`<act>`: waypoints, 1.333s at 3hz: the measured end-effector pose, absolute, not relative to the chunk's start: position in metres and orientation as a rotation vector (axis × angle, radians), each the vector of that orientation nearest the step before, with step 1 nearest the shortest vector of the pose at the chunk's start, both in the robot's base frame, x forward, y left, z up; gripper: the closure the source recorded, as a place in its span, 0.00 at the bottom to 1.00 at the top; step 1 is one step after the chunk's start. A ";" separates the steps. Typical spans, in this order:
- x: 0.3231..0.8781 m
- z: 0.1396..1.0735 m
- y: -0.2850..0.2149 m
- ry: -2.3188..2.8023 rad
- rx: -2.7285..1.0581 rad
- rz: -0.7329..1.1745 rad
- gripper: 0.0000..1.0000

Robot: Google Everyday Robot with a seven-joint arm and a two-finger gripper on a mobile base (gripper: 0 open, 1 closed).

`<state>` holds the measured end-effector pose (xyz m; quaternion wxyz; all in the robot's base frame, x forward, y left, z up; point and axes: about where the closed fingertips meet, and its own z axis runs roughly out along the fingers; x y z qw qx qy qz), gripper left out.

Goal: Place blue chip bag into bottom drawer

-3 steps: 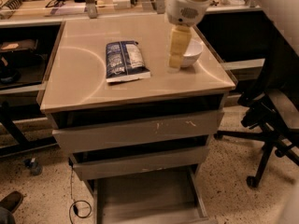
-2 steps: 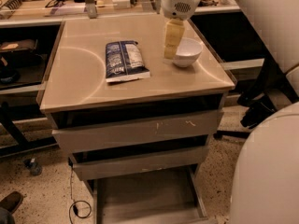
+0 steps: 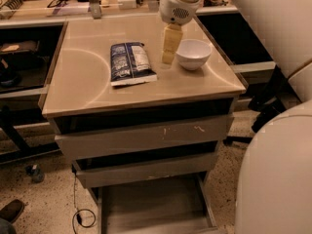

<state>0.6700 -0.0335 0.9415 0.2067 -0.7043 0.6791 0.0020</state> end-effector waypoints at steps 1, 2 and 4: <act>0.687 0.927 0.005 1.812 -2.011 0.068 0.00; 0.701 0.915 0.034 1.754 -2.051 0.113 0.00; 0.722 0.886 0.057 1.741 -2.081 0.186 0.00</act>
Offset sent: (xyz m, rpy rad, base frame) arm 0.0476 0.0960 -0.0316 0.0728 0.0353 0.1965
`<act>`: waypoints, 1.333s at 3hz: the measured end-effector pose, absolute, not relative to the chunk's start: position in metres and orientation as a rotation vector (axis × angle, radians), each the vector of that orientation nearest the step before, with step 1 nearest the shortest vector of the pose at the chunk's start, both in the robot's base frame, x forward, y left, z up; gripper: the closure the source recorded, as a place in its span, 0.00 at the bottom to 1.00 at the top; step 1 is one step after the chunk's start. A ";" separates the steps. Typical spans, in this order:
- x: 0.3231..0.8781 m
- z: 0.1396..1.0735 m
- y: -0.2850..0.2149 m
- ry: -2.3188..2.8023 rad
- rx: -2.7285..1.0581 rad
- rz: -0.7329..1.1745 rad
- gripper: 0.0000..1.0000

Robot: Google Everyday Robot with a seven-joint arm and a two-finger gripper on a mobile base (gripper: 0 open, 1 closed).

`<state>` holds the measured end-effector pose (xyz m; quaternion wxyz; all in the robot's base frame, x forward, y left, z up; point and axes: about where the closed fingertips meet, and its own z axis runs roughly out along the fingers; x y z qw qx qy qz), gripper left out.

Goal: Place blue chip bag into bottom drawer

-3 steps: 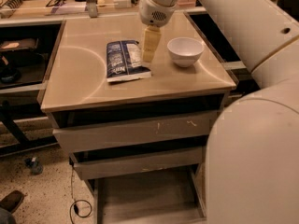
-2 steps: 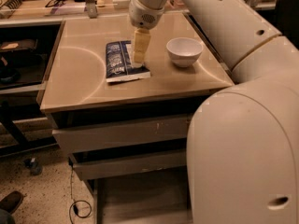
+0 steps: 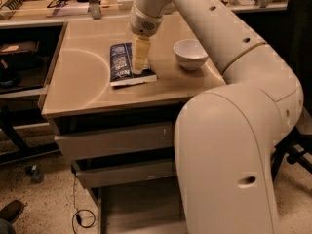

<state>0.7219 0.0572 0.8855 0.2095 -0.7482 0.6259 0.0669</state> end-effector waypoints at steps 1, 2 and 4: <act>0.730 0.872 0.061 1.749 -2.083 0.211 0.00; 0.737 0.857 0.062 1.767 -2.077 0.242 0.00; 0.748 0.824 0.069 1.801 -2.068 0.306 0.00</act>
Offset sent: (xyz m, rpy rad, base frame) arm 0.0227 -0.0023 -0.0373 0.0091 0.0837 -0.0135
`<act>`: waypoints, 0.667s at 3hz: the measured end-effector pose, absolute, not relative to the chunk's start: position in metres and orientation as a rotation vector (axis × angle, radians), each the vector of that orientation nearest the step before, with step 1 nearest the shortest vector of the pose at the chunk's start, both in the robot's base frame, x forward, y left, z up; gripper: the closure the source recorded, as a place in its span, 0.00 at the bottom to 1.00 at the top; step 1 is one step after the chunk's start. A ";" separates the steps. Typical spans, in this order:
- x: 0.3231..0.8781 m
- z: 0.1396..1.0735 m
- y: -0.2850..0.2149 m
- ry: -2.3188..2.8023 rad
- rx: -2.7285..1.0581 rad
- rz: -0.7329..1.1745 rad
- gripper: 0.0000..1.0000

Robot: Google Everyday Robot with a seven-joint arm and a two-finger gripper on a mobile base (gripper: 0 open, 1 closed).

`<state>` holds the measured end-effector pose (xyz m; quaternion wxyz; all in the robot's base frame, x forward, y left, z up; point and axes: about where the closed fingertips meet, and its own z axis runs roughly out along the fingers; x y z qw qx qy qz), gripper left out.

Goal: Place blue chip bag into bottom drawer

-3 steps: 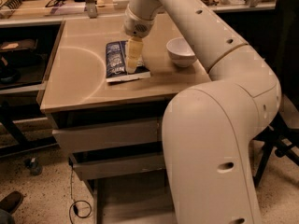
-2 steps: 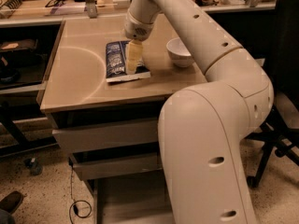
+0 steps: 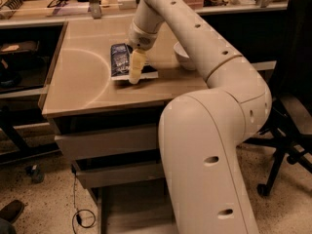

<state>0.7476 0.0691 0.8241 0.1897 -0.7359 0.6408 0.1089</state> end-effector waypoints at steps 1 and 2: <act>0.749 0.823 0.071 1.800 -2.067 0.306 0.19; 0.749 0.823 0.071 1.800 -2.067 0.306 0.42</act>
Offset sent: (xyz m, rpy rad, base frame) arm 0.0011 0.0014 -0.0013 0.0018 -0.0017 -0.0003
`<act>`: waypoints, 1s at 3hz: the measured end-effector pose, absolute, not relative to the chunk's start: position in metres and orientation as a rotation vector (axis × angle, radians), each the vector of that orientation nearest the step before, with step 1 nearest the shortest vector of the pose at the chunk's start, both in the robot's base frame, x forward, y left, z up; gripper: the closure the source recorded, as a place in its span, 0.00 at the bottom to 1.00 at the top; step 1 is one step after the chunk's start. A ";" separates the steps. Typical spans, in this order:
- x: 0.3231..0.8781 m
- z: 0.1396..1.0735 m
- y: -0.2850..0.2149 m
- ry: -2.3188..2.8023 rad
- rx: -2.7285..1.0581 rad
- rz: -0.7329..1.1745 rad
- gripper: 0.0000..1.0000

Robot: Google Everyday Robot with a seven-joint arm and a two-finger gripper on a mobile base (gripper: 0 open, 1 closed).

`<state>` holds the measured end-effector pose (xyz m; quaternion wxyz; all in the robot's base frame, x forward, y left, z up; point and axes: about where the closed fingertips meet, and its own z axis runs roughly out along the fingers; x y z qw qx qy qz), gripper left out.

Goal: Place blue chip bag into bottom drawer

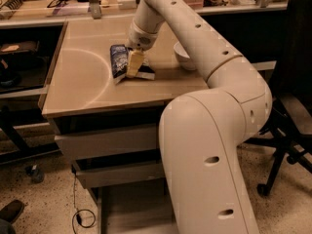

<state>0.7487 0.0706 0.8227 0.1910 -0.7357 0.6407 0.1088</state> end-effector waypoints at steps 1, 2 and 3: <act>0.749 0.823 0.071 1.800 -2.066 0.306 0.65; 0.749 0.823 0.071 1.800 -2.066 0.306 0.89; 0.749 0.823 0.071 1.799 -2.066 0.306 1.00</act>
Offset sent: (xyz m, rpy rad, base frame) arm 0.0000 0.0000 0.0000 0.0000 0.0000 0.0000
